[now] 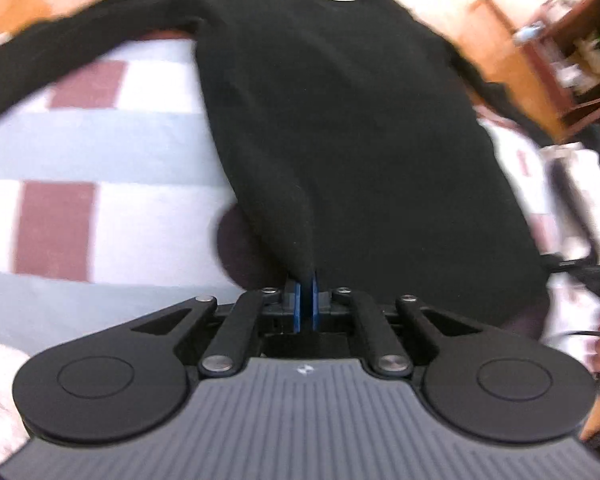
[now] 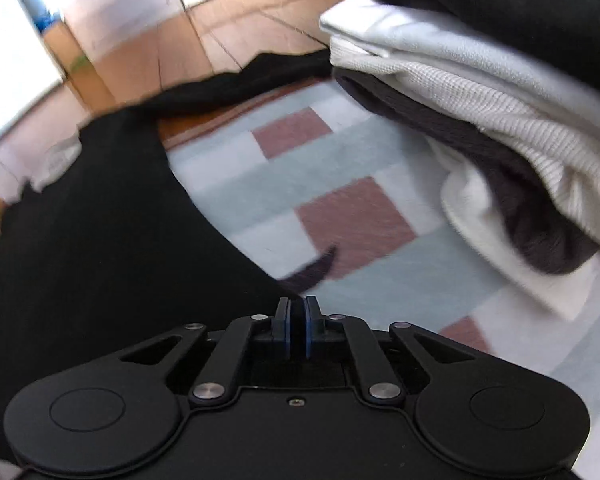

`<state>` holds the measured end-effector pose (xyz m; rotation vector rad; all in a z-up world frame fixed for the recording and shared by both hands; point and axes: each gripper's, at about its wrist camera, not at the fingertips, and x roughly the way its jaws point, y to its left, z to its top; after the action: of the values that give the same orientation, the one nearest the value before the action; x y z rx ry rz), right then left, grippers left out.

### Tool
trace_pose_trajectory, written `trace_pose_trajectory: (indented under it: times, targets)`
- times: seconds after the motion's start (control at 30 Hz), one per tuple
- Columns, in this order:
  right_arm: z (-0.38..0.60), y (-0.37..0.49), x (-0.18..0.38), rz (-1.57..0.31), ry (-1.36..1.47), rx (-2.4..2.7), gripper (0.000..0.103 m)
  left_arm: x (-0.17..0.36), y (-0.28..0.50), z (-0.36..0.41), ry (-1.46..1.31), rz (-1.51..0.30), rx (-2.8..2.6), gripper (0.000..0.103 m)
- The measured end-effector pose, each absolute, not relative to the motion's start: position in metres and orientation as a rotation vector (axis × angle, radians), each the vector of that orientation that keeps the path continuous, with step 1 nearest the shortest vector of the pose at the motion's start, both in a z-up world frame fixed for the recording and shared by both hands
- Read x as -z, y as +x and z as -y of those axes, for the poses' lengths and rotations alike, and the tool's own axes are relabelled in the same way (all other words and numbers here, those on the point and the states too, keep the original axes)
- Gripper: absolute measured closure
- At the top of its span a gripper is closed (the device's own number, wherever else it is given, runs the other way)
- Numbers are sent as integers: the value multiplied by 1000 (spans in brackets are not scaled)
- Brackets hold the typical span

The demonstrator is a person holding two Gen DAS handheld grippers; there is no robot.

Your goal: Fold clothes

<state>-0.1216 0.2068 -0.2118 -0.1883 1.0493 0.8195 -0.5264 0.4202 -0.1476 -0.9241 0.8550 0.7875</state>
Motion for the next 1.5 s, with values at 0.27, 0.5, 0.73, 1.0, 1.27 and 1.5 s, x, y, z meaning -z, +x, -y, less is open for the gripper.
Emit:
trace_pose_trajectory:
  times: [0.27,0.5,0.73,1.0,1.27,1.5]
  targets:
    - [-205,-140,197,-897,-296,-827,95,151,-505,-412,-811,-943,-748,53]
    - [-199,-137,207,-961,-232,-834,91,176,-475,-412,-745,-1058,-655,36]
    - [-220,-135,176,-906,-322,-898,96,102,-525,-451,-961,-567,-621,98]
    - [-209,-119,154,-956,-308,-856,96,121,-553,-438,-1137,-697,-629,94]
    - [-236,-158,185,-826,-598,-698,90,138,-529,-412,-1013,-849,-654,69]
    - [-250,-177,165,-905,-420,-897,68,120,-575,-436,-1029,-723,-814,57]
